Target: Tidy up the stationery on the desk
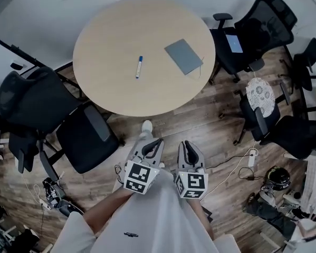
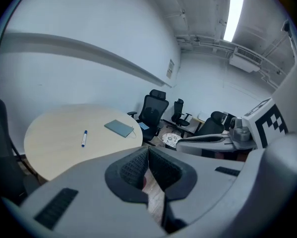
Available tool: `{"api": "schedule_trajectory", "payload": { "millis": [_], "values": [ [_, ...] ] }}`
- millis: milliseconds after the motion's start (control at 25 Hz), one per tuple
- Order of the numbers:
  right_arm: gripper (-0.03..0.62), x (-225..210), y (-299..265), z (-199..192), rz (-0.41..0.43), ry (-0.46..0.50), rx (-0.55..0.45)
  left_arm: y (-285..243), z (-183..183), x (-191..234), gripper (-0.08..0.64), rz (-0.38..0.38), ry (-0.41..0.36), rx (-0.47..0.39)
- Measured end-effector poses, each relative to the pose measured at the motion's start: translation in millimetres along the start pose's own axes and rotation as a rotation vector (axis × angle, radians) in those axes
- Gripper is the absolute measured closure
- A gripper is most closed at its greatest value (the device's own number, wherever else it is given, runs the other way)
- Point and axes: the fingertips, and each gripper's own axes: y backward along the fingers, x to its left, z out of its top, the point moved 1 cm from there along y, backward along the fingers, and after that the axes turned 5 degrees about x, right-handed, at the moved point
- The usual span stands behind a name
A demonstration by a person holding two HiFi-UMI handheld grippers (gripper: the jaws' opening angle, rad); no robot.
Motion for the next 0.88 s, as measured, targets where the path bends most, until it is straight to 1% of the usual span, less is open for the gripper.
{"api": "schedule_trajectory", "payload": {
  "millis": [80, 200, 280, 480, 560, 720, 880],
  "values": [
    [0.545, -5.7, -30.8, 26.0, -0.013, 0.019, 0.020, -21.4, 25.1, 25.0, 0.538, -0.027, 0.033, 0.005],
    [0.545, -7.5, -77.3, 62.1, -0.016, 0.034, 0.039, -47.3, 61.1, 56.2, 0.538, -0.079, 0.011, 0.011],
    [0.545, -6.0, -110.7, 86.7, -0.013, 0.021, 0.040, -63.8, 82.6, 84.3, 0.538, -0.085, 0.003, 0.018],
    [0.543, -11.3, -170.9, 135.9, -0.023, 0.037, 0.041, -96.6, 124.9, 139.5, 0.538, -0.074, 0.043, 0.000],
    [0.538, -16.5, -189.4, 147.0, -0.010, 0.046, 0.056, -107.7, 136.0, 151.4, 0.538, -0.063, 0.055, -0.001],
    [0.471, -28.0, -212.4, 159.3, 0.036, 0.068, 0.086, -123.2, 148.7, 160.7, 0.538, -0.036, 0.082, -0.002],
    [0.459, -49.4, -229.9, 170.7, 0.082, 0.083, 0.105, -145.1, 158.3, 164.2, 0.538, 0.005, 0.118, 0.009]
  ]
}}
